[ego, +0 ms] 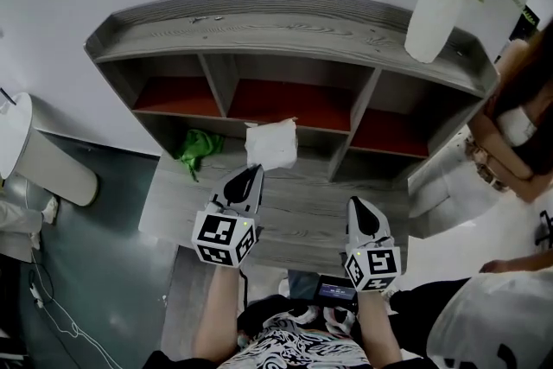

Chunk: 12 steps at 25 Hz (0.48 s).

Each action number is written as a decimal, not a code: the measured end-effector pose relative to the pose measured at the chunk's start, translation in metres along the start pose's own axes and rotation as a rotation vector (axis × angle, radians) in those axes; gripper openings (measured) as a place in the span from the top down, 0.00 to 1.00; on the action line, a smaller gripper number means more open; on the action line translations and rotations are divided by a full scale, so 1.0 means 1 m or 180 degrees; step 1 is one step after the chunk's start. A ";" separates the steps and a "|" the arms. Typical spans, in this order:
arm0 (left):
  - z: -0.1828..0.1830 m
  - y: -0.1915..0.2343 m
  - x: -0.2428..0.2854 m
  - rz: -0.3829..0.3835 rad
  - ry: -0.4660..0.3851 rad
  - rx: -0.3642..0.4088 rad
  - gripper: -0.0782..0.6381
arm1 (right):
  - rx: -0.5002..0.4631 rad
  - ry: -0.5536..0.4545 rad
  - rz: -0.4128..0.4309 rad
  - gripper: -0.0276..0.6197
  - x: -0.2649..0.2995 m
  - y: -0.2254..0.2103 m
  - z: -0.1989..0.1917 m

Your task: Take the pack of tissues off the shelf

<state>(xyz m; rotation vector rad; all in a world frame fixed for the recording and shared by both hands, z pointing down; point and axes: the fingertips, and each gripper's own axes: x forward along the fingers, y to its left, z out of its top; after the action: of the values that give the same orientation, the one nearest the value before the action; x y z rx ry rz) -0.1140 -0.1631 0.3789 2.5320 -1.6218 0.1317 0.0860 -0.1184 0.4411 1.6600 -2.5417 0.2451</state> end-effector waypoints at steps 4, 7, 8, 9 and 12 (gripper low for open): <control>-0.009 -0.002 -0.003 -0.0037 0.0018 -0.0030 0.86 | 0.0025 0.0069 -0.0002 0.95 -0.003 0.001 -0.009; -0.016 -0.003 -0.003 -0.0056 0.0037 -0.0051 0.86 | 0.0030 0.0113 -0.0006 0.95 -0.004 0.001 -0.015; -0.019 -0.004 -0.003 -0.0066 0.0046 -0.0056 0.86 | 0.0031 0.0128 -0.0009 0.95 -0.004 0.001 -0.017; -0.021 -0.005 -0.004 -0.0079 0.0054 -0.0059 0.86 | 0.0032 0.0143 -0.0013 0.95 -0.005 0.001 -0.018; -0.026 -0.008 -0.004 -0.0123 0.0064 -0.0051 0.86 | 0.0026 0.0165 -0.0026 0.95 -0.006 0.001 -0.021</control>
<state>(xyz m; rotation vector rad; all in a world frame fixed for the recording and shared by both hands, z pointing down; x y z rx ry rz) -0.1090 -0.1520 0.4031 2.5400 -1.5593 0.1391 0.0877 -0.1091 0.4612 1.6441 -2.4993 0.2943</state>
